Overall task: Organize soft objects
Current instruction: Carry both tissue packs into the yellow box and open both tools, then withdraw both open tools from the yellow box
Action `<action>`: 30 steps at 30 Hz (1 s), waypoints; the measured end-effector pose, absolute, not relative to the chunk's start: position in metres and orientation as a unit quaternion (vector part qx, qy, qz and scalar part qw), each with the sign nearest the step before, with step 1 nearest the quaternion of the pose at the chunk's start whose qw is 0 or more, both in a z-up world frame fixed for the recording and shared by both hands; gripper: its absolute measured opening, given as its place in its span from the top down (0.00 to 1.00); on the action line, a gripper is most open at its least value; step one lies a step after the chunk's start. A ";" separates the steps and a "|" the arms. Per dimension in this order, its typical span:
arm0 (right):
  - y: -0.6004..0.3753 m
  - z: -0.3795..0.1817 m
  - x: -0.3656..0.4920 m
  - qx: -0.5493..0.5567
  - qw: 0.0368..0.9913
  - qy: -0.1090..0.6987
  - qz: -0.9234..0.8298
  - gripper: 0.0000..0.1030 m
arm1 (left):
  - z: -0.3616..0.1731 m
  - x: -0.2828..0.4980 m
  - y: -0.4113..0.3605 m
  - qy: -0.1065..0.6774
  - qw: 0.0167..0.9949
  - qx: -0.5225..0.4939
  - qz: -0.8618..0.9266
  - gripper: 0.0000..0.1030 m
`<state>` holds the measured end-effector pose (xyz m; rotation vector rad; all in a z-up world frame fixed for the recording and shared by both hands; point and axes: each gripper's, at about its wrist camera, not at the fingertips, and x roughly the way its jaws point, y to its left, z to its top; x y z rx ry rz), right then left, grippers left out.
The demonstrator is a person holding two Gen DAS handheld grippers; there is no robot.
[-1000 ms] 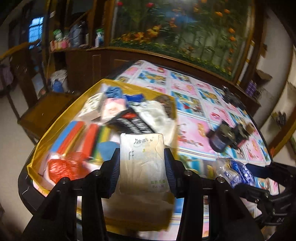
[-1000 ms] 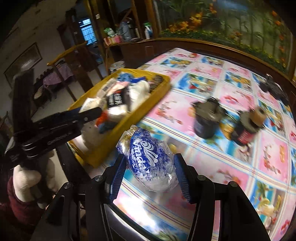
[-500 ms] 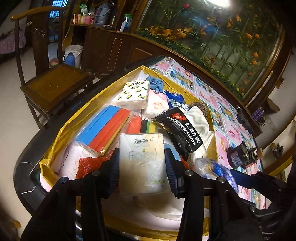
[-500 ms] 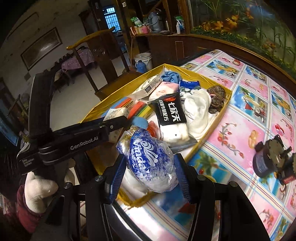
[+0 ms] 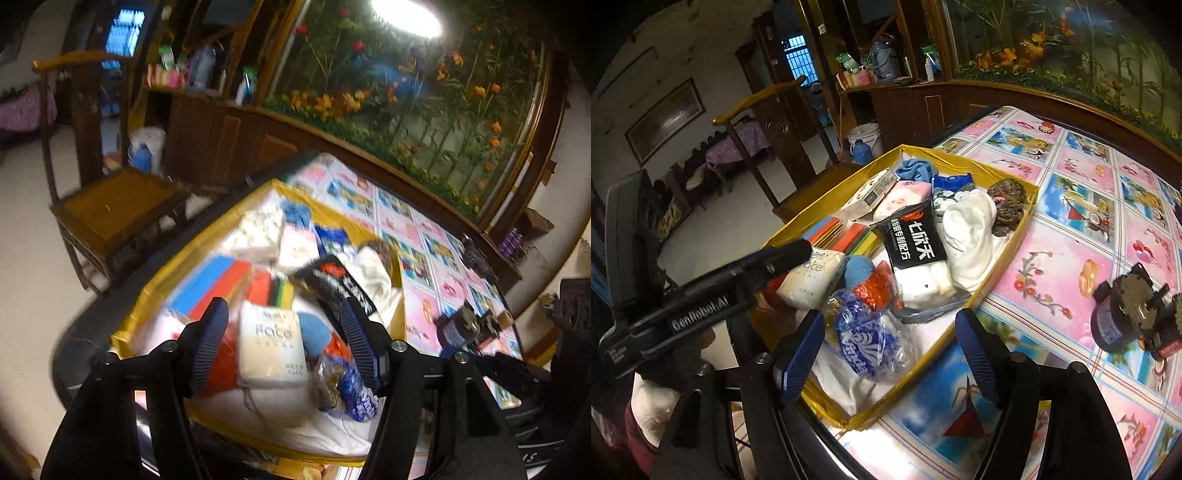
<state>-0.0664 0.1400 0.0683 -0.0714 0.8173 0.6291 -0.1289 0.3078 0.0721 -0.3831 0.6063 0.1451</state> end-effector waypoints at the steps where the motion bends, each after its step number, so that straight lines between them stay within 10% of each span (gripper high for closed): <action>1: 0.136 0.068 -0.070 -0.031 0.870 0.389 0.302 0.29 | 0.082 -0.138 0.302 0.272 0.942 -0.164 0.104 0.39; 5: 0.119 0.068 -0.088 -0.019 0.871 0.383 0.306 0.28 | 0.117 -0.178 0.280 0.177 0.960 -0.112 0.186 0.00; 30: 0.099 0.059 -0.140 -0.035 0.875 0.372 0.308 0.25 | 0.093 -0.153 0.260 0.275 0.941 -0.098 0.174 0.00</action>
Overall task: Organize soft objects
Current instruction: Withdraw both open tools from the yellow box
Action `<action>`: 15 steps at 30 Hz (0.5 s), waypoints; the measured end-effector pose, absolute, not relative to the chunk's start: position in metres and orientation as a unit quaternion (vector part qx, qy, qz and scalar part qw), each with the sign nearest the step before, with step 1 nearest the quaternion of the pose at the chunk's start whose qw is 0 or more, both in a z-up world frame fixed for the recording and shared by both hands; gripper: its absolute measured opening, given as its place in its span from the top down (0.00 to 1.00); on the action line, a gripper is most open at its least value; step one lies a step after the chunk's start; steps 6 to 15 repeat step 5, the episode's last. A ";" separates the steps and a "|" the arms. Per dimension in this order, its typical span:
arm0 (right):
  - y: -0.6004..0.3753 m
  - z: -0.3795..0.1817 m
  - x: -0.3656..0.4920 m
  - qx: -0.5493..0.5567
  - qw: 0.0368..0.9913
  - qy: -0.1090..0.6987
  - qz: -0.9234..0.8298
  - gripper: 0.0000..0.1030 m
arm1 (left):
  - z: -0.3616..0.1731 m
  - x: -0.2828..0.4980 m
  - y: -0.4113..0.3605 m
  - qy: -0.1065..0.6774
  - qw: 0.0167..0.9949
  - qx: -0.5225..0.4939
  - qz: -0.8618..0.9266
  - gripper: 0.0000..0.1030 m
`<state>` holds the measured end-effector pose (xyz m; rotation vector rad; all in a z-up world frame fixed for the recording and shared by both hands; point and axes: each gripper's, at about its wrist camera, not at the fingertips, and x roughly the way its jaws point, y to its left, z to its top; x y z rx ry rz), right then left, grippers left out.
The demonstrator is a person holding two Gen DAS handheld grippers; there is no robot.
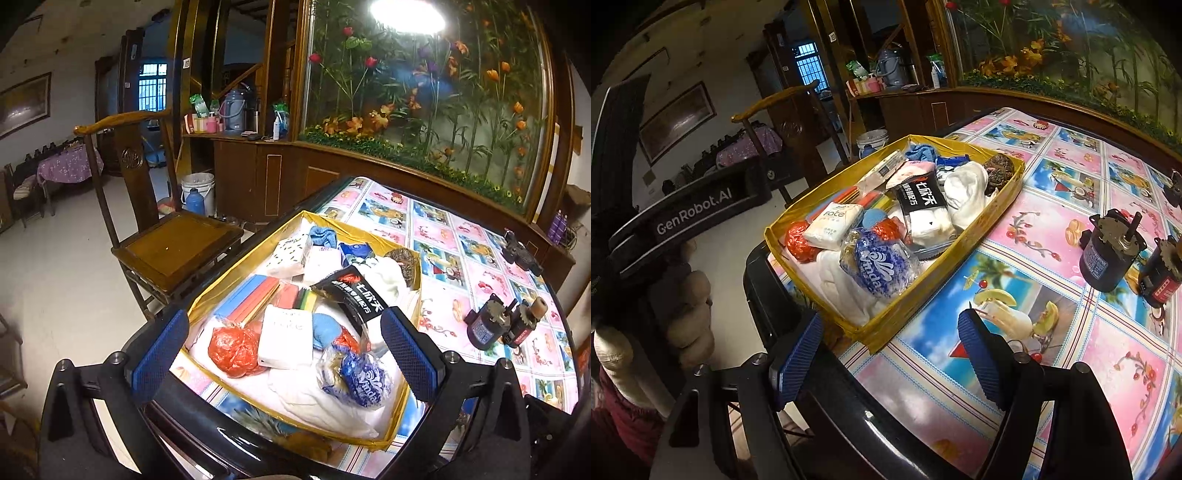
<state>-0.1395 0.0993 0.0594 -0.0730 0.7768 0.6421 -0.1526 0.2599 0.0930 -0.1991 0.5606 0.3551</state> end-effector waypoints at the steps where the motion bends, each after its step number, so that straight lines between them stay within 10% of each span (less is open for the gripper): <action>1: 0.098 0.060 -0.139 -0.033 0.876 0.372 0.306 0.25 | 0.092 -0.153 0.259 0.276 0.941 -0.096 0.173 0.00; 15: 0.084 0.061 -0.136 -0.021 0.880 0.371 0.296 0.24 | 0.092 -0.150 0.253 0.279 0.940 -0.088 0.175 0.00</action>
